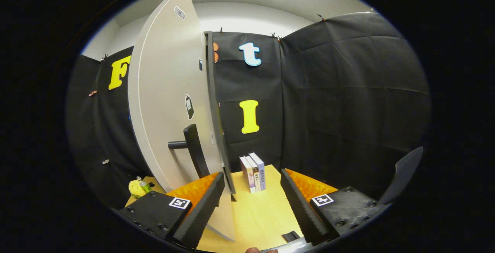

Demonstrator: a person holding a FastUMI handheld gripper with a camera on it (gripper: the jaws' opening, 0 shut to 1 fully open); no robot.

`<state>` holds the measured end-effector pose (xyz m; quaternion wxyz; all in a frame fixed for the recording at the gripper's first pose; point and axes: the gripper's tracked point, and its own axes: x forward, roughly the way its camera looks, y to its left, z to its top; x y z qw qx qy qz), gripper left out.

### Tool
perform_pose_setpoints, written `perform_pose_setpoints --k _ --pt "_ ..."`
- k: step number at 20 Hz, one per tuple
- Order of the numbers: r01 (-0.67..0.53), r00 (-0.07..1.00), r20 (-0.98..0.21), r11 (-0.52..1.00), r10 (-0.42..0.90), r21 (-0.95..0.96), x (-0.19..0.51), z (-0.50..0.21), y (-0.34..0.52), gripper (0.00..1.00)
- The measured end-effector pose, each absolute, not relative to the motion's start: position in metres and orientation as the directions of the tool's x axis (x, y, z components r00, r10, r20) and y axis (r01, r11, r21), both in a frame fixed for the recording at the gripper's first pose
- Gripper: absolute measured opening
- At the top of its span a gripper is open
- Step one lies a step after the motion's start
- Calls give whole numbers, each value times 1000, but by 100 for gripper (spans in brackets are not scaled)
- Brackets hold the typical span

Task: Open the shoe cabinet door, grab the shoes and put them into the shoe cabinet, then close the shoe cabinet door.

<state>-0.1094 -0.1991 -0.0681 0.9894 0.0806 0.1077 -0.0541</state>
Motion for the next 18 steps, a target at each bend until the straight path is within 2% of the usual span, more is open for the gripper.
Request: perform_pose_setpoints --k 12,14,18 --pt "-183 950 -190 934 248 306 -80 -67 -18 98" --pt "-181 952 -187 941 241 287 -69 -68 -13 98" --pt "-101 973 -181 970 143 219 -52 -66 -34 98"
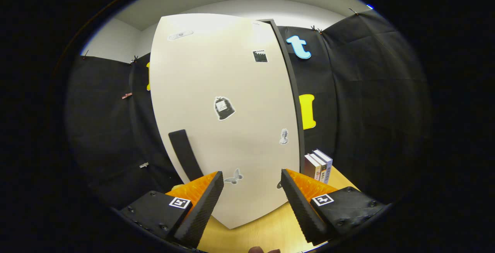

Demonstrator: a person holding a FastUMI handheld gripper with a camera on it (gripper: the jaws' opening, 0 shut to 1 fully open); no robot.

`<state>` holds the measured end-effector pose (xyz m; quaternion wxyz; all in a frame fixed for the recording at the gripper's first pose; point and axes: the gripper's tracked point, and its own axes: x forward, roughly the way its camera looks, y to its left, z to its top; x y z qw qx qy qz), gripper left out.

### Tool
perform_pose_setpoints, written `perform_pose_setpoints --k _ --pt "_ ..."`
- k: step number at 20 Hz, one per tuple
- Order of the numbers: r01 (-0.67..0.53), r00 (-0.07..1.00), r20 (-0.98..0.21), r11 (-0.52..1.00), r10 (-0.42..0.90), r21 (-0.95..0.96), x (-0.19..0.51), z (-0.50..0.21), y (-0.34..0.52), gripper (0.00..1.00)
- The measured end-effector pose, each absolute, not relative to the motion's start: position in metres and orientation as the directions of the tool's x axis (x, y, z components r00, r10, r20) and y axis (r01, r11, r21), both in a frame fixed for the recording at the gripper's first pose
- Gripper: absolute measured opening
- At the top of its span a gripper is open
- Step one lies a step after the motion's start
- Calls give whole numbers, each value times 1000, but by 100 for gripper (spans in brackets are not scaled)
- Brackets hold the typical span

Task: Open the shoe cabinet door, grab the shoes and put them into the shoe cabinet, then close the shoe cabinet door.

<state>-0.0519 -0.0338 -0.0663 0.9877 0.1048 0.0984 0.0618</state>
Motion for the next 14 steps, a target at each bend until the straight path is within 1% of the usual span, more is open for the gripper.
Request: perform_pose_setpoints --k 2,5,14 --pt "-74 980 -169 983 103 168 -43 -64 -44 98" --pt "-63 983 -160 989 84 133 -39 -62 -47 98" --pt "-73 988 -130 993 85 96 -34 -49 -42 98"
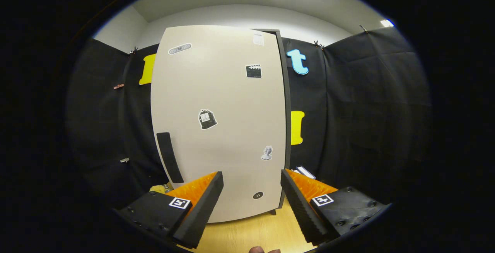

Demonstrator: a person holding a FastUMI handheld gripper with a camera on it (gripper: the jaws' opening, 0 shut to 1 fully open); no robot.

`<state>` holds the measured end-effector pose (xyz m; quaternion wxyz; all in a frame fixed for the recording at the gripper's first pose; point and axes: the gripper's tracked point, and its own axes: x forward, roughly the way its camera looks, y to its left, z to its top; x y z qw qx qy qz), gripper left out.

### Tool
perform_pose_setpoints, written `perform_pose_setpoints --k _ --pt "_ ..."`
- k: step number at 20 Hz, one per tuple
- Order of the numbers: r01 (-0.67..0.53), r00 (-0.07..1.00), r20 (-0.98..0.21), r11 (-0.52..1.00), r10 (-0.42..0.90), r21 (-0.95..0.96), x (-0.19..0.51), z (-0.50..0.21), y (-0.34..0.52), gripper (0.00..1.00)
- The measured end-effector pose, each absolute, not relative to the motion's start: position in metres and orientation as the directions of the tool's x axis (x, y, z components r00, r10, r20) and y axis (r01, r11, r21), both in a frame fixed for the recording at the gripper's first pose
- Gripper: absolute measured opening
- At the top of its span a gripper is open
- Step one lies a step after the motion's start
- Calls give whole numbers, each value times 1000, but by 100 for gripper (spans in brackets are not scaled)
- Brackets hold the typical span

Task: Open the shoe cabinet door, grab the shoes and put them into the shoe cabinet, then close the shoe cabinet door.

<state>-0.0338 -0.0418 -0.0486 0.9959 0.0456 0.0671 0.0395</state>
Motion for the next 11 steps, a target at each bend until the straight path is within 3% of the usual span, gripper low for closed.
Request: perform_pose_setpoints --k 11 --pt "-66 987 -139 992 81 105 -34 -52 -39 98"
